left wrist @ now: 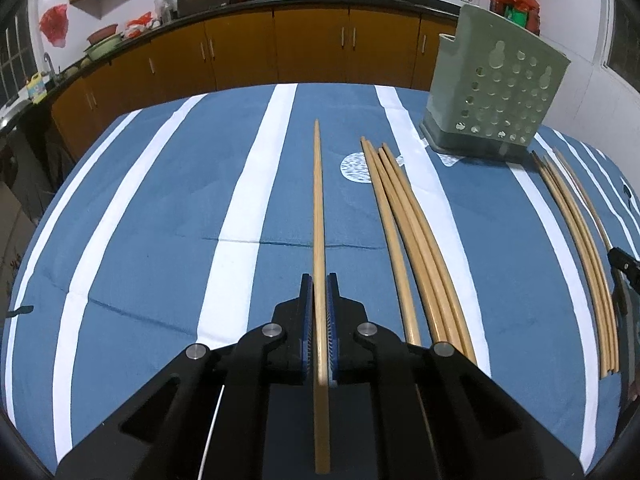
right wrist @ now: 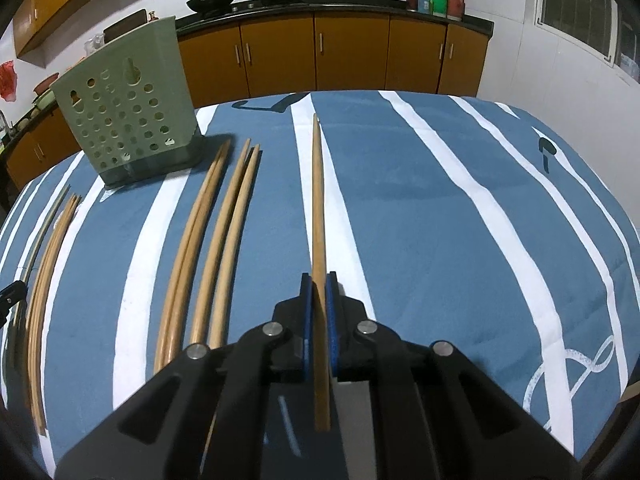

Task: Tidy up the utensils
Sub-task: 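Grasp one wooden chopstick with the left tool while the right tool grasps another, then lift both held chopsticks upright and carry them over the green utensil holder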

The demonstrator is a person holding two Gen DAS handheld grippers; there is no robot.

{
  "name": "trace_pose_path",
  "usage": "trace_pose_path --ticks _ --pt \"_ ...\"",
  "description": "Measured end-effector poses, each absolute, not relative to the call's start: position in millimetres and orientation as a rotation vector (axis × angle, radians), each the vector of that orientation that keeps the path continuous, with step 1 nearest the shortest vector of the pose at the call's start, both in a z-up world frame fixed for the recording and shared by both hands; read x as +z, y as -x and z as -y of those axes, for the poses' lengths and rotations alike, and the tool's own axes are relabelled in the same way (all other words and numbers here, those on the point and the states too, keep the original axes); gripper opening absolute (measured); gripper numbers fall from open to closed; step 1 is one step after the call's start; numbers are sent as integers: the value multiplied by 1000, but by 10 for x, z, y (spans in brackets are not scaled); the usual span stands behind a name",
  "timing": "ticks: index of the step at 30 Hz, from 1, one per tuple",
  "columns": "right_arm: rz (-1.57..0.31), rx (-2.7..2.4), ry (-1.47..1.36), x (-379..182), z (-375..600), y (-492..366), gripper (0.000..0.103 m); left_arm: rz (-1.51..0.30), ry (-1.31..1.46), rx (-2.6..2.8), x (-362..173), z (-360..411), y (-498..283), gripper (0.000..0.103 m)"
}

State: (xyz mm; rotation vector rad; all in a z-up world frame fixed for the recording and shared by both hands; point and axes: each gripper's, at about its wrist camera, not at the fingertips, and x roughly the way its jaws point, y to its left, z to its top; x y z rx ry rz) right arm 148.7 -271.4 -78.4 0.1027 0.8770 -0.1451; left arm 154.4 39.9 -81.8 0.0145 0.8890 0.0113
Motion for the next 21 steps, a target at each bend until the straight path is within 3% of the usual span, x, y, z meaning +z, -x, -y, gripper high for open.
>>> trace_pose_path --ticks 11,21 --pt "-867 -134 -114 -717 2733 -1424 8 -899 -8 -6 -781 -408 -1463 7" --pt "-594 -120 -118 258 2801 -1304 8 -659 23 -10 86 -574 -1381 7"
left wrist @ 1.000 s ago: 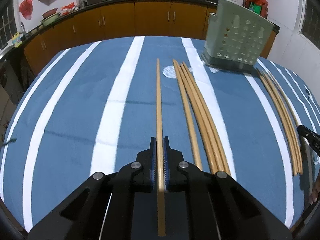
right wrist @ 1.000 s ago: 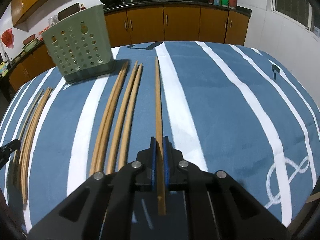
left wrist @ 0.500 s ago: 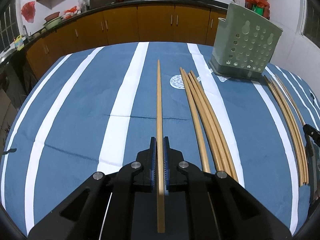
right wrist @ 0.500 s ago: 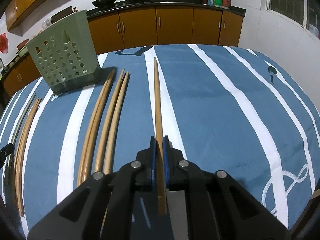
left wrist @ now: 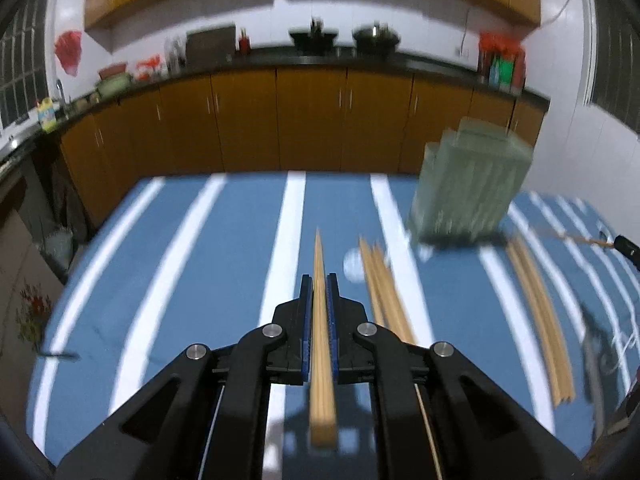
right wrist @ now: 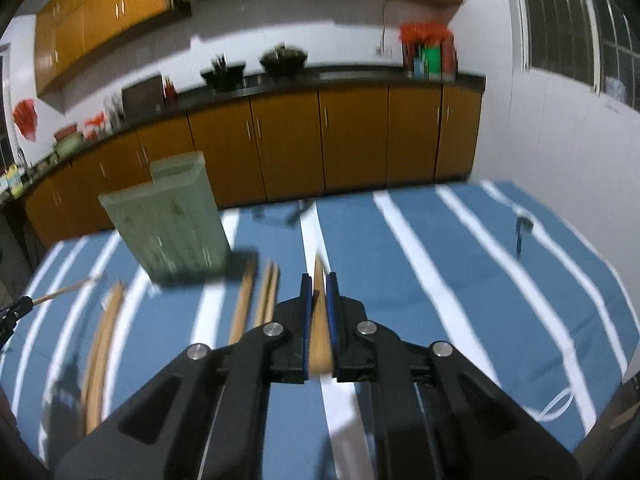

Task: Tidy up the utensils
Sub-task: 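Lift both held chopsticks upright and carry them over the green utensil holder, then open the left tool over the holder while the right tool also releases its chopstick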

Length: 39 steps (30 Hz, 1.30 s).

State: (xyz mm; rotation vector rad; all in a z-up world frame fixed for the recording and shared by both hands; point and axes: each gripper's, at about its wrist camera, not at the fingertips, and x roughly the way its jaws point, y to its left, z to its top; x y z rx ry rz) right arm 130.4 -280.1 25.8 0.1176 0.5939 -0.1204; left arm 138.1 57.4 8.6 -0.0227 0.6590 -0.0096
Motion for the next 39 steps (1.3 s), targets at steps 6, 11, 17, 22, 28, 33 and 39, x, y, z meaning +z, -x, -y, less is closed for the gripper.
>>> trace_pose_path --ticks 6,11,17,22,28,33,39 --pt "-501 -115 -102 611 2760 -1356 8 -541 51 -4 518 -619 -1472 7" --pt "-385 -84 -124 1110 2729 -1427 8 -459 92 -30 918 -619 -1600 7" --pt "-231 9 -171 1780 2613 -1482 8 -330 130 -110 1471 -450 -1665 7" --pt "-152 64 -186 1996 2473 -1609 8 -270 150 -188 1706 -228 -1703 7" --pt "-121 91 -205 1965 2343 -1885 8 -280 162 -248 1644 -39 -1835 7" --pt "-167 96 -187 1704 2273 -2106 8 -325 147 -277 1439 96 -1979 7" --pt "-248 91 -169 1348 2227 -2208 8 -379 146 -286 1171 142 -2099 7"
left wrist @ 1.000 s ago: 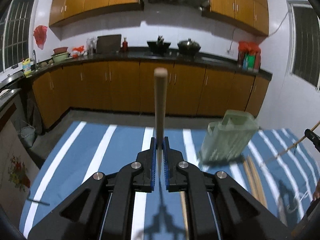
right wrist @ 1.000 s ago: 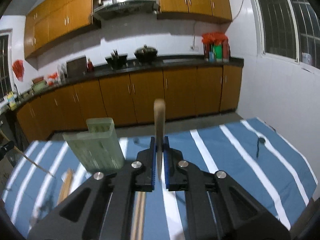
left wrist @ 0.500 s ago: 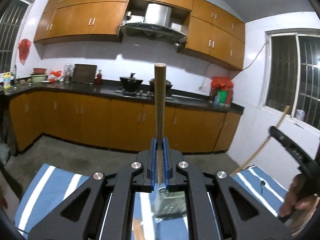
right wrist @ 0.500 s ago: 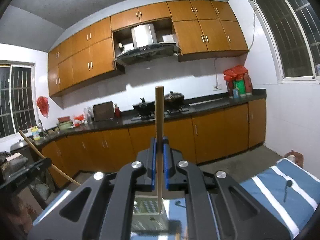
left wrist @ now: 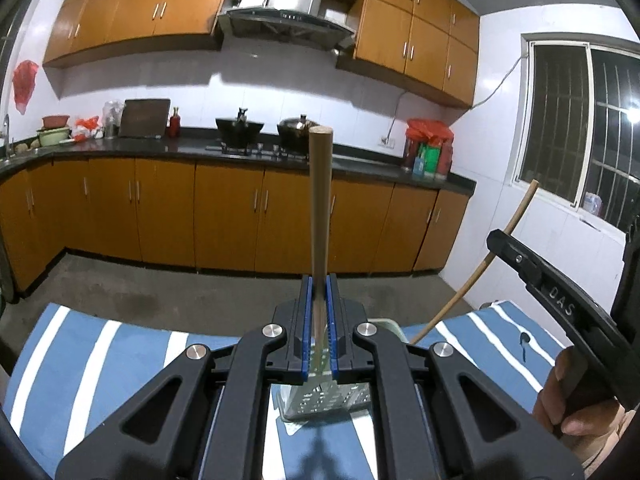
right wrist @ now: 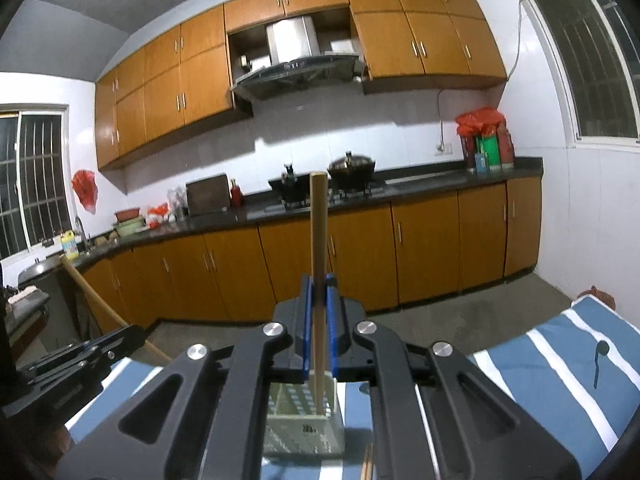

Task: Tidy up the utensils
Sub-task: 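Open the left tool over the holder while the right tool also releases its chopstick, then grasp another chopstick with the right tool while the left tool grasps one too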

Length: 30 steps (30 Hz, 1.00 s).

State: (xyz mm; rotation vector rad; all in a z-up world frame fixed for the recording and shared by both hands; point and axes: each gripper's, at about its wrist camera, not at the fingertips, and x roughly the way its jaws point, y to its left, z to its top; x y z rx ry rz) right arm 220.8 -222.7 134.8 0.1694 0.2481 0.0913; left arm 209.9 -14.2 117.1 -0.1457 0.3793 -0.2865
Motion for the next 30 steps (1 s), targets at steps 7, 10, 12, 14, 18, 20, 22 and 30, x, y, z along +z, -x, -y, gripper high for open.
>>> trace_pose_path --ticks 7,10,12,14,18,20,22,30 --pt "-271 103 -161 1222 2197 -2102 26 -409 147 -277 1075 105 -2085 32" --pt "-251 101 -159 1264 2218 -1988 32 -383 152 -260 1107 74 -2015 48" --pt "-238 95 -166 1313 2265 -1884 37 -377 156 -256 1139 35 -1965 50" --pt "-232 85 -175 1331 2332 -1780 40 -370 164 -252 1165 -15 -1911 51" --pt "-252 40 -184 1274 2519 -1585 45 -345 188 -231 1197 -193 -1709 56" --pt "-293 17 -190 1145 2625 -1492 46 -344 193 -201 1160 -312 -1591 58" --pt "-366 3 -188 949 2699 -1456 46 -362 186 -156 1078 -409 -1502 58" --pt "-739 54 -162 -123 2631 -1399 27 -556 135 -14 335 -622 -1333 58"
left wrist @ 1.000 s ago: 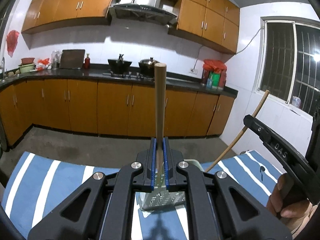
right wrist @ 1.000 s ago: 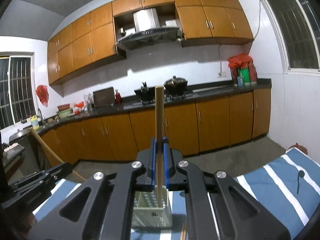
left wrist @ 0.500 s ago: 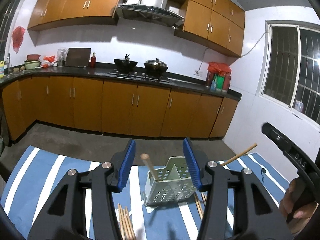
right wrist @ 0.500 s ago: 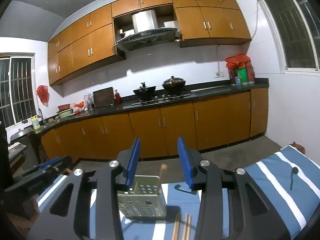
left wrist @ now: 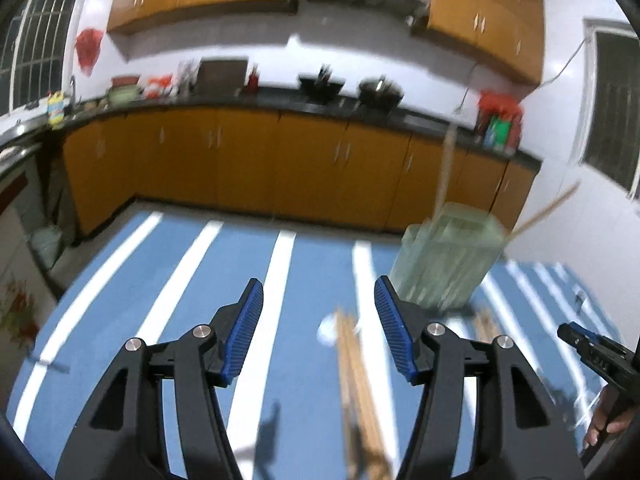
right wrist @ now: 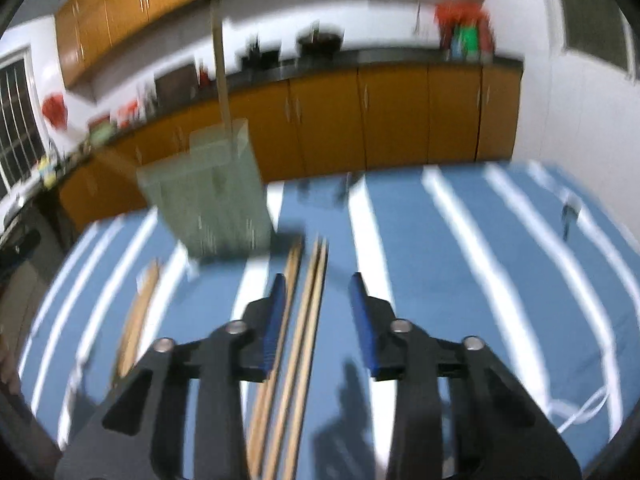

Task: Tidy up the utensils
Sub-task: 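Grasp another chopstick with the right tool while the left tool grasps one too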

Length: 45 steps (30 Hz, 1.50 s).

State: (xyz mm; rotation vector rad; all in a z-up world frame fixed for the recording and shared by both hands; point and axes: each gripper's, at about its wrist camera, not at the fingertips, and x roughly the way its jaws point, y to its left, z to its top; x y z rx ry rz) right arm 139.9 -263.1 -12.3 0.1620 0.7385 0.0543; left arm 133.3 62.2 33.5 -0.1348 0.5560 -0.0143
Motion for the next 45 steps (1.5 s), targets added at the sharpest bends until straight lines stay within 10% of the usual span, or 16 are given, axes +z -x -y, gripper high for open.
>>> trace_pose_path --ticks 12,45 --pt "-922 66 -76 -766 2403 -1217 9 -755 87 -45 -447 -436 -1207 49" --pt "-899 12 -50 -760 2473 -1331 9 -891 -3 -20 -821 -328 -1449 8"
